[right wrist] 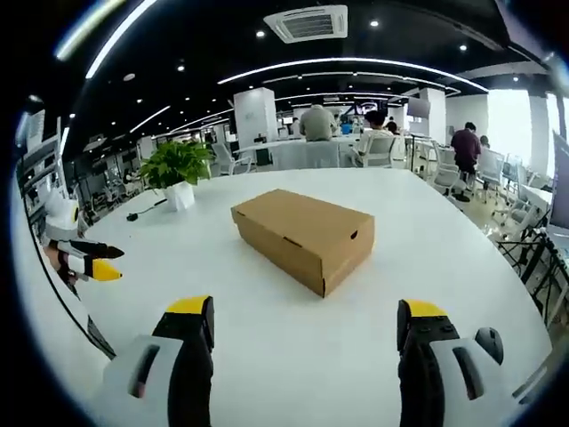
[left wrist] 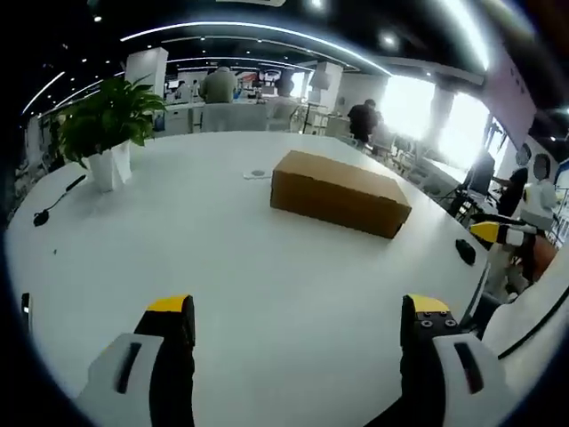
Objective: Operate the shoe box by opening the lid, removing the specified soft item, and placing it in the target area until the item is outside and the box remains undamaged.
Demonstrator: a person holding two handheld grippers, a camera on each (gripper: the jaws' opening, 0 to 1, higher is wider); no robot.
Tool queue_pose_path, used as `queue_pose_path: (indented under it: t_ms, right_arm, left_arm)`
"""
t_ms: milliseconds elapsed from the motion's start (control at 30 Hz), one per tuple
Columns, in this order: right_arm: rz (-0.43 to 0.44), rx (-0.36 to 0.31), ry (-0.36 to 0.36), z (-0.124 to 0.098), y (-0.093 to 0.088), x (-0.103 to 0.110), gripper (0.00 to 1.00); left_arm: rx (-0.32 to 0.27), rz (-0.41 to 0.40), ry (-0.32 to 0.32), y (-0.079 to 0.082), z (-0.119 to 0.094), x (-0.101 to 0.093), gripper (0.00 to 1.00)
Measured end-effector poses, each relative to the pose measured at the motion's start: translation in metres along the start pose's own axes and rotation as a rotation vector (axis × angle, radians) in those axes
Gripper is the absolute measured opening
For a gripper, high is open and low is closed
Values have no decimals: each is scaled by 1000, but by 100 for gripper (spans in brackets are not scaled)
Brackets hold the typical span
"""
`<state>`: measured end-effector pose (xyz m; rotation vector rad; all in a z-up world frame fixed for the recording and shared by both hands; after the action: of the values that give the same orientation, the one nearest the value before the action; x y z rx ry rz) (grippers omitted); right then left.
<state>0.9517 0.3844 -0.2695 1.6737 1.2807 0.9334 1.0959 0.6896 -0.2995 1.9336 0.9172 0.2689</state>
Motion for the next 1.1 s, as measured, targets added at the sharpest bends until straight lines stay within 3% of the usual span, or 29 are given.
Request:
queue_pose_path:
  t_ms: [133,167,233,267,367,467,500,567,633,700,733,767,800,833,1100]
  right_arm:
    - [-49,-22,15,2,0,2,81]
    - [-50,-28,18,2,1,3,83]
    - [-51,-63,28,4,8,4,98]
    - [-56,-98,33,5,16,4,98]
    - [-6,-113,54,4,24,8,100]
    - [-37,-73,57,7,21,8,100]
    - [-49,-86,59,7,24,11,100]
    - [-54,-83,64,6,24,13,93]
    - [-111,-6,36,7,13,7,88]
    - [-148,26,11,8,8,4,84]
    - [-187,89,-17,8,-1,-2,84]
    - [-169,115,-8,8,-6,-2,84]
    - [-97,54,33,11,0,4,87]
    - [-74,37,27,10,2,3,89]
    - [-100,70,15,9,-1,5,89]
  left_arm:
    - [-23,43,-52,5,8,-4,99]
    - [-42,54,-57,9,9,-3,99]
    - [-92,72,-71,20,10,-7,91]
    - [-83,68,-68,20,11,-5,86]
    - [-109,52,-60,30,16,-5,94]
    - [-97,12,-64,33,18,-5,99]
    - [-94,-6,-63,33,19,-5,99]
    - [-103,-15,-70,33,20,-3,99]
    - [-100,-17,-72,30,21,-2,99]
    - [-89,-16,-77,28,20,-2,99]
    - [-78,-10,-88,26,20,-2,99]
    - [-68,-11,-101,25,19,-2,99]
    - [-63,-10,-98,25,19,0,99]
    - [-59,-9,-95,24,18,1,99]
    - [-29,9,-69,17,19,12,99]
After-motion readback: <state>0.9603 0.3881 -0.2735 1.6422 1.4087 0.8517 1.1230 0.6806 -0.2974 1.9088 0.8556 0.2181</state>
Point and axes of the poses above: the point that each gripper's makers call its tool centre point, and the gripper's own axes: z roughly forward along the fingers, x roughly to its left, y roughly out of its top, the point moved 2 cm from there along -z, roughly backward along the fingers, and after that the axes turned 3 degrees about -x, right-handed, at the moved point
